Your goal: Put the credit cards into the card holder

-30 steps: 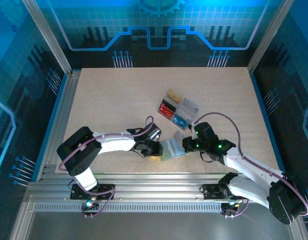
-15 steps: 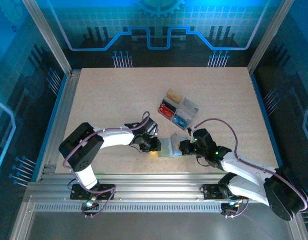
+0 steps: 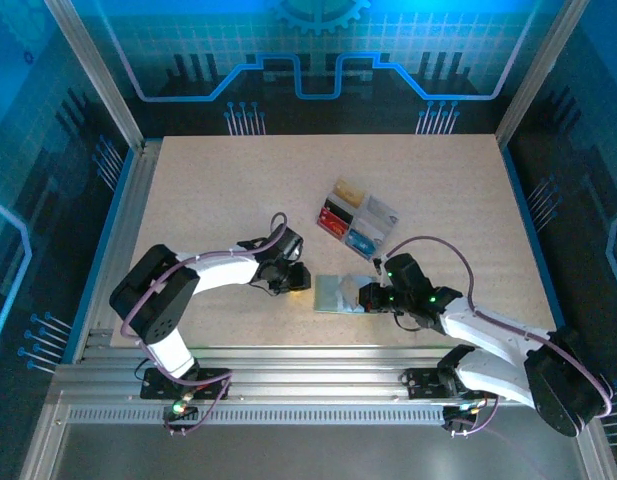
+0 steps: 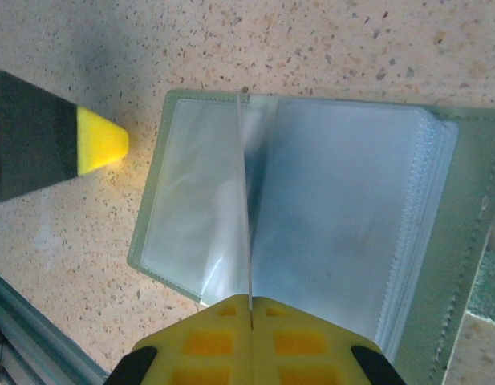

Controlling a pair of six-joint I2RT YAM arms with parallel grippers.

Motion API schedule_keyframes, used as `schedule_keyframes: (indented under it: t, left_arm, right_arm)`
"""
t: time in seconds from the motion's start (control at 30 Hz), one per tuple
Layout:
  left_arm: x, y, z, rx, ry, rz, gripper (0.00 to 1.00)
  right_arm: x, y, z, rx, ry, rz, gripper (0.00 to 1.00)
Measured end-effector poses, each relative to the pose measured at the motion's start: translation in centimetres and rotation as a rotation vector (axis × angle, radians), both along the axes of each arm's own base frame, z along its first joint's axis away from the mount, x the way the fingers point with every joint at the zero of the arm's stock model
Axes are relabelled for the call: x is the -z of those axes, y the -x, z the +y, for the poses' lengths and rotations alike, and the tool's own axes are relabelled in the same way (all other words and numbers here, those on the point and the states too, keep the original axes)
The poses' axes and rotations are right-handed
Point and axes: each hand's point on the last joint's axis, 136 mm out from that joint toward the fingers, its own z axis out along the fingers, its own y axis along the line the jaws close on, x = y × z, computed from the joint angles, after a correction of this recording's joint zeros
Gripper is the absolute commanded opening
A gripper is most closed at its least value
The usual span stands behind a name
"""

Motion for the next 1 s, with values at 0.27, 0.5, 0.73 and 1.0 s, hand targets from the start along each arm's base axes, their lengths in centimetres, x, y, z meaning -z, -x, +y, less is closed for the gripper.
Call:
schedule_keyframes:
  t: [0.27,0.5,0.73,1.0]
  left_arm:
    - [-1.5,1.0,-1.2,0.068,-0.047,-0.05,0.25]
    - [-4.6,0.0,-4.7,0.121,0.001,-0.122,0.24]
    - [-2.5,-0.3,-5.3,0.14,-0.034,-0.087,0.24]
    - [-0.6,0.3,-4.7,0.142,-0.064,-0.052,0.24]
  right_arm:
    - [-2.4,-0.1,-0.5,-0.003,-0.006,-0.007,0.0]
    - [-1.5,0.5,-0.9,-0.01,0.014,0.049,0.0]
    - [-0.9,1.0,-0.9,-0.026,0.02,0.085,0.0]
    - [-0.2,1.2,-0.7,-0.041,0.012,0.125,0.0]
